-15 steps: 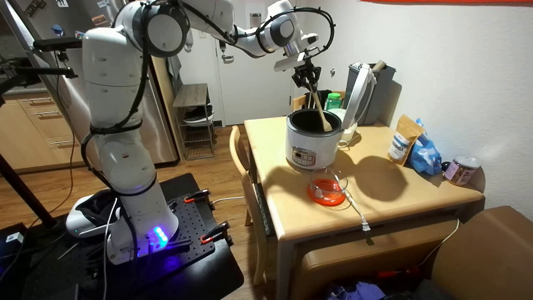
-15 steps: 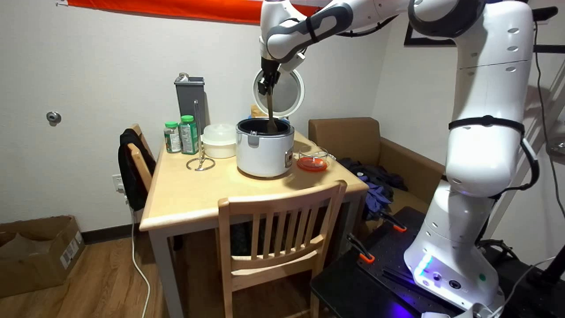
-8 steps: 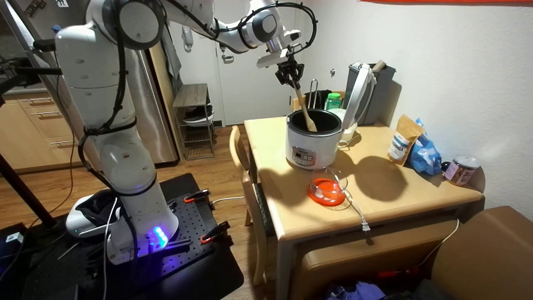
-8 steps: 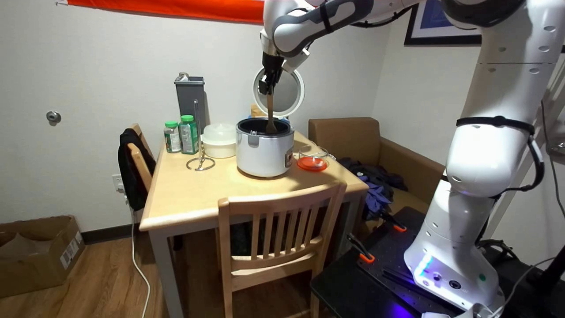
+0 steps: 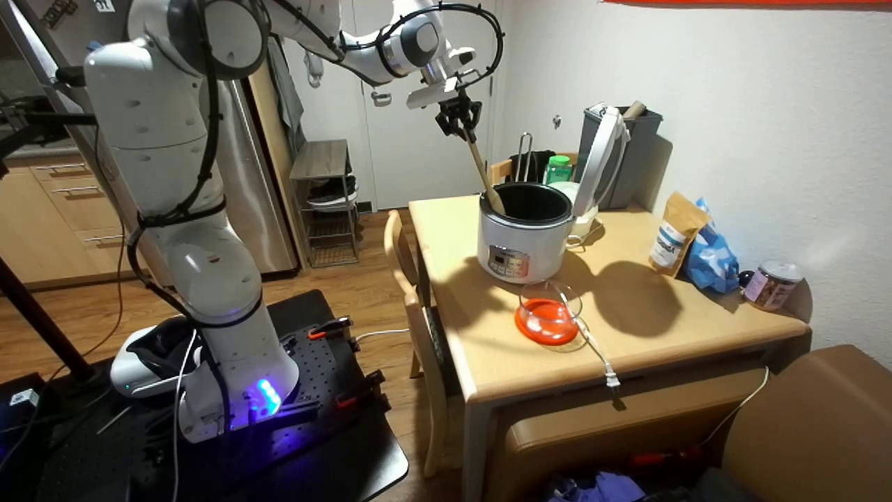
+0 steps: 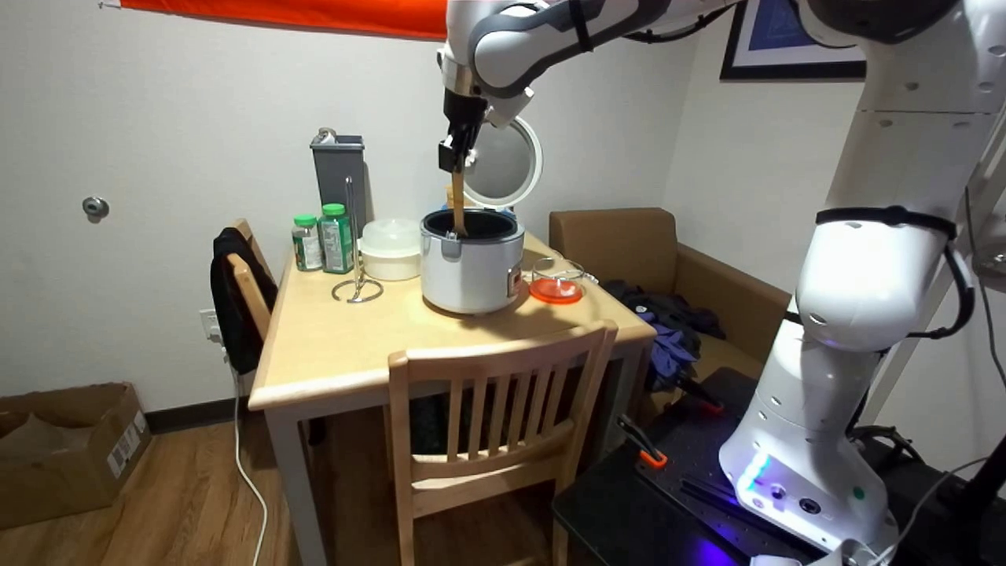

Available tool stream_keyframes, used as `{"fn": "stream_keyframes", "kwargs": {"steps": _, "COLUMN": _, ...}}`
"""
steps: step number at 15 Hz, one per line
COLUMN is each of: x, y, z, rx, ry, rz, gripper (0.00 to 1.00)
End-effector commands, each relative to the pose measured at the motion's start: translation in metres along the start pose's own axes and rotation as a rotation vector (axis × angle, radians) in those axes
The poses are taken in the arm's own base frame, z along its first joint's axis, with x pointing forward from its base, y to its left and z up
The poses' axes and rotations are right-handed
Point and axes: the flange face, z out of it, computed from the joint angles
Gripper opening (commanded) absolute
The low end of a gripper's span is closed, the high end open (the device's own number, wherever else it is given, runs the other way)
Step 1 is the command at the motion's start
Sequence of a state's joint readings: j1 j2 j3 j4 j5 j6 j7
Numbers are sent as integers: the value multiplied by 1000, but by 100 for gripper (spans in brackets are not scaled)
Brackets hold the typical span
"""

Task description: Use the wooden spoon to stir the contents of the pot

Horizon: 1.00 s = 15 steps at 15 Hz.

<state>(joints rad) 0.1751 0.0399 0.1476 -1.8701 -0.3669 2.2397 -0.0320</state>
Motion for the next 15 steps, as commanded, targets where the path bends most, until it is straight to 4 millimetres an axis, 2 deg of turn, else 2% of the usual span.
{"fn": "stream_keyframes", "kwargs": {"steps": 1, "x": 9, "y": 0, "z": -4, "rx": -6, "ry": 28, "rz": -5, "gripper": 4}}
{"fn": "stream_keyframes", "kwargs": {"steps": 9, "x": 41, "y": 10, "z": 23, "rx": -18, "ry": 56, "rz": -17, "gripper": 4}}
{"fn": "stream_keyframes", "kwargs": {"steps": 15, "x": 54, "y": 53, "z": 44, "rx": -75, "ry": 49, "rz": 33, "gripper": 4}}
